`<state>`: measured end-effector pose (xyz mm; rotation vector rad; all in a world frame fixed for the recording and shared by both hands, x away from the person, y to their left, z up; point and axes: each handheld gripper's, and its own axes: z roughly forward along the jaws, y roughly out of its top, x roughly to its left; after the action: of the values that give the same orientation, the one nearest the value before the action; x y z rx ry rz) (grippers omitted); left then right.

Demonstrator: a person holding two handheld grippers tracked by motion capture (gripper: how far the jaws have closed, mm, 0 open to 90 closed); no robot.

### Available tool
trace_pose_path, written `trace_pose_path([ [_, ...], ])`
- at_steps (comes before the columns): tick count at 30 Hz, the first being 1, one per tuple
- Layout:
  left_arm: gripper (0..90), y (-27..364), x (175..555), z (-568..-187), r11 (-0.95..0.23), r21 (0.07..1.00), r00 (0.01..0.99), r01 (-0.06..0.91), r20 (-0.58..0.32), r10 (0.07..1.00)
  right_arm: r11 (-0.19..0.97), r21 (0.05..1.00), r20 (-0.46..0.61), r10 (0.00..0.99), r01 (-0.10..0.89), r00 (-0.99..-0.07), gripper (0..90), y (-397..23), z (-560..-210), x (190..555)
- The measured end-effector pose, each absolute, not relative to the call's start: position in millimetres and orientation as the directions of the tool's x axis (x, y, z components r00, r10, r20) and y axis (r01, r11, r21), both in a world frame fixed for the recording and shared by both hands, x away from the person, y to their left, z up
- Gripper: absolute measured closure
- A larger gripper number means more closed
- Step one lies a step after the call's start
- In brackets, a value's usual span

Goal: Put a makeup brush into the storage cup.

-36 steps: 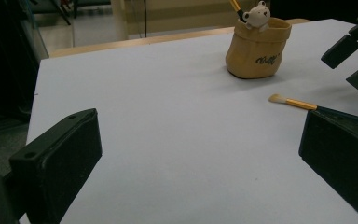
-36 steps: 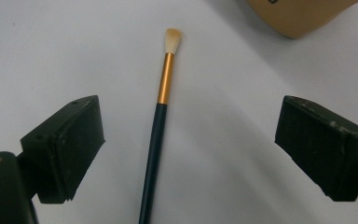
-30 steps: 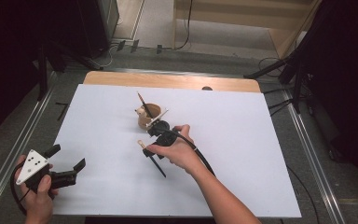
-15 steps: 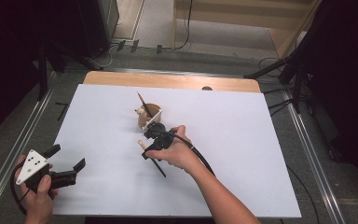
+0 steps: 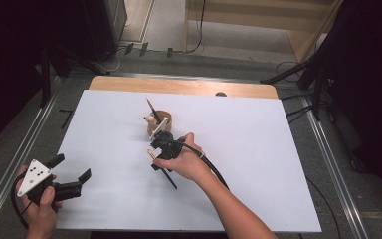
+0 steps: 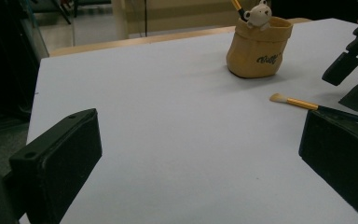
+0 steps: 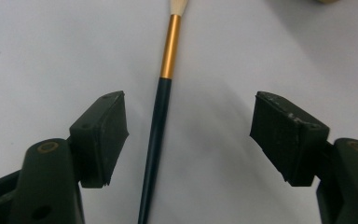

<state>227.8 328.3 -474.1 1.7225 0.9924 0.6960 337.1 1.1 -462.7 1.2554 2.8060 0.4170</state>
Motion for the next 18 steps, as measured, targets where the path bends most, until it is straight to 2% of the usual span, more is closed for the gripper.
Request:
trace_pose_path([
  [10,0.0,328.6,228.0,-474.1,-0.176,0.938,0.497,0.299,0.004,0.867,0.609,0.182,0.122,0.765,0.772,-0.632,47.7,4.3,-463.9,340.1],
  [18,0.0,328.6,228.0,-474.3,-0.174,0.938,0.497,0.299,0.002,0.868,0.592,0.162,0.145,0.777,0.79,-0.612,60.4,6.5,-466.9,341.2],
])
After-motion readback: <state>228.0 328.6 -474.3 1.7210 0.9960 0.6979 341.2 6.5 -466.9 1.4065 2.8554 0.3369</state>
